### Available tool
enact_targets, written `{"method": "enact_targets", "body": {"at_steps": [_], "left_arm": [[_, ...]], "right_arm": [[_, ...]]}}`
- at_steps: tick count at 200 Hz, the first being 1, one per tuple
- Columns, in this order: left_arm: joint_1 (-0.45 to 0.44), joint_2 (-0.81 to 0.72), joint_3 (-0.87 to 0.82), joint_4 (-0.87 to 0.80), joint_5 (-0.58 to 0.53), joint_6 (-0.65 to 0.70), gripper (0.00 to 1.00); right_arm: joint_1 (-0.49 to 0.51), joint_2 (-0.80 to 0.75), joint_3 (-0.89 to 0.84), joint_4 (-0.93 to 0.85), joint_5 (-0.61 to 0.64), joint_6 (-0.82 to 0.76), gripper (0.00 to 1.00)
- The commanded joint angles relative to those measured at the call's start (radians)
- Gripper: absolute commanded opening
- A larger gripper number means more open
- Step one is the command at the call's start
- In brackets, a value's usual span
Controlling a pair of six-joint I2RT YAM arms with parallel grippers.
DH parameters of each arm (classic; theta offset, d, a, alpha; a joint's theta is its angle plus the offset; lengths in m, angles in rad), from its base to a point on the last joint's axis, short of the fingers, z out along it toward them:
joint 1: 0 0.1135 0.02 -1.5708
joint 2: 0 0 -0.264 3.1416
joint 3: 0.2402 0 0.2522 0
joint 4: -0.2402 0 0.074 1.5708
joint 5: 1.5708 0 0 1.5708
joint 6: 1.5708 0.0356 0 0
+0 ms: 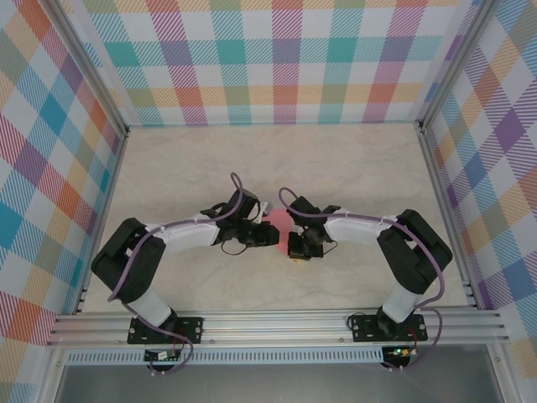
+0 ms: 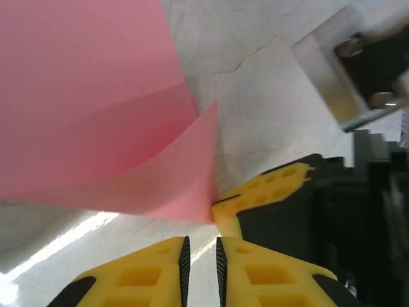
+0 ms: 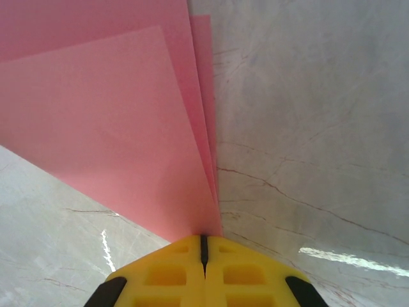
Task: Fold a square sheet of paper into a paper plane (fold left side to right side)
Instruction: Third fold the triangle at the center of the table.
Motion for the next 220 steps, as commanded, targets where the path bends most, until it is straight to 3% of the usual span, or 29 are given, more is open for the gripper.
{"method": "enact_targets", "body": {"at_steps": [1,98,179,220], "left_arm": [[-0.032,0.04,0.04,0.046,0.003,-0.012,0.2],[-0.06,0.121,0.026,0.114,0.026,-0.02,0.17],[-0.058,0.182,0.019,0.072,-0.077,0.031,0.12],[-0.004,0.193,0.023,0.014,-0.13,0.073,0.09]], "right_arm": [[0.02,0.094,-0.052,-0.07,0.065,-0.011,0.01],[0.02,0.094,-0.05,-0.078,0.064,-0.011,0.01],[0.021,0.092,-0.054,-0.101,0.078,-0.016,0.0],[0.021,0.091,-0.054,-0.117,0.087,-0.019,0.0]]}}
